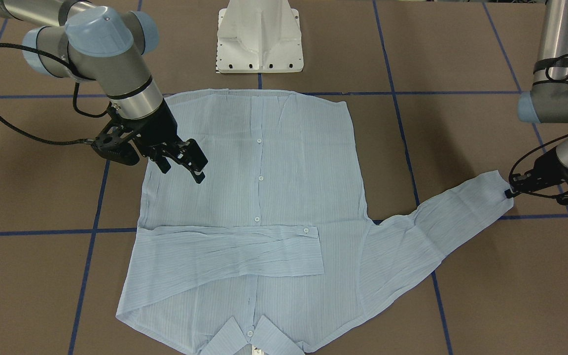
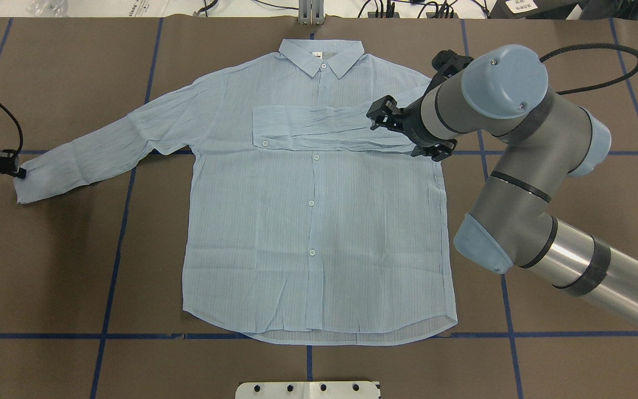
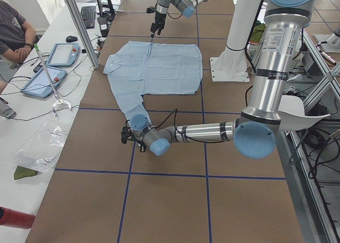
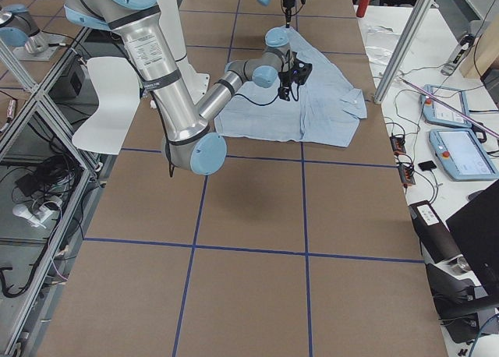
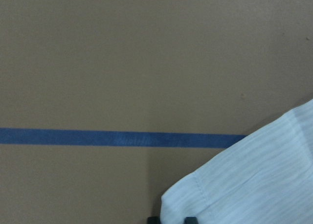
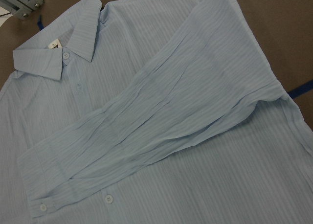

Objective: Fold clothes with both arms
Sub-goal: 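Fold the other sleeve across the chest with the left gripper while the right gripper withdraws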

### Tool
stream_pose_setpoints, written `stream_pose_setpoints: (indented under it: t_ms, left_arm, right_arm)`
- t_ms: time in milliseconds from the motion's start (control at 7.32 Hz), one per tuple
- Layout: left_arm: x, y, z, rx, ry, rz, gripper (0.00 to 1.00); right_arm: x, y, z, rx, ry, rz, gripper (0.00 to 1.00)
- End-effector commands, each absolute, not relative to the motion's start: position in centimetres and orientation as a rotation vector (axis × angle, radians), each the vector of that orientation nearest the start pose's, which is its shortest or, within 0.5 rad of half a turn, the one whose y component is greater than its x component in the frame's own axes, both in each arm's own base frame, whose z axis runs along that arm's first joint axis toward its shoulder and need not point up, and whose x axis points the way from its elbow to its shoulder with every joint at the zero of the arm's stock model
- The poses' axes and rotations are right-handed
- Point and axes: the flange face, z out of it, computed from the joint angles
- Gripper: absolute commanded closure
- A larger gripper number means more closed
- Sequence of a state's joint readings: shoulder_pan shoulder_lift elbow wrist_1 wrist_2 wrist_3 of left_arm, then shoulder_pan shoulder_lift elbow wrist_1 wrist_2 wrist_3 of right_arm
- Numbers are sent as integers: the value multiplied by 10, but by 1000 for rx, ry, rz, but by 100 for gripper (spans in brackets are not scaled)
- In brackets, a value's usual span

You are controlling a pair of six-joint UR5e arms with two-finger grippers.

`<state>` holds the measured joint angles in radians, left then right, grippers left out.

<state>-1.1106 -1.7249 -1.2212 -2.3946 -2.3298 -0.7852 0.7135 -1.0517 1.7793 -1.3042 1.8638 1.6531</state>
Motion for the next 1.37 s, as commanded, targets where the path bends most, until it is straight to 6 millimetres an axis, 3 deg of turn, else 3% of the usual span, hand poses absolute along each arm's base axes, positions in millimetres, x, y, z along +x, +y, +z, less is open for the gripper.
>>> stream_pose_setpoints:
  t_ms: [0, 137, 273, 410, 546, 820, 1093, 1229]
  left_arm:
    - [198, -546, 608, 99, 992, -72, 100]
    - [202, -551, 556, 94, 1045, -169, 100]
    - [225, -568, 496, 80, 1109, -234, 100]
    - [266, -574, 438, 24, 1159, -276, 100]
    - [304, -585, 364, -32, 1186, -330, 100]
    - [391, -585, 233, -89, 1235, -433, 100]
    - [467, -591, 145, -106, 1273, -496, 100]
    - [519, -593, 103, -119, 1268, -525, 100]
  right_arm:
    - [-411, -498, 240, 54, -1035, 575, 1]
    - [-398, -496, 247, 58, -1033, 580, 1]
    - [-378, -501, 260, 80, -1019, 539, 1]
    - [-359, -510, 279, 102, -990, 511, 1]
    - [-341, -517, 298, 128, -958, 484, 1]
    - [-278, -536, 348, 168, -889, 407, 1]
    - [-234, -539, 388, 193, -854, 378, 1]
    - [-219, -528, 413, 201, -885, 371, 1]
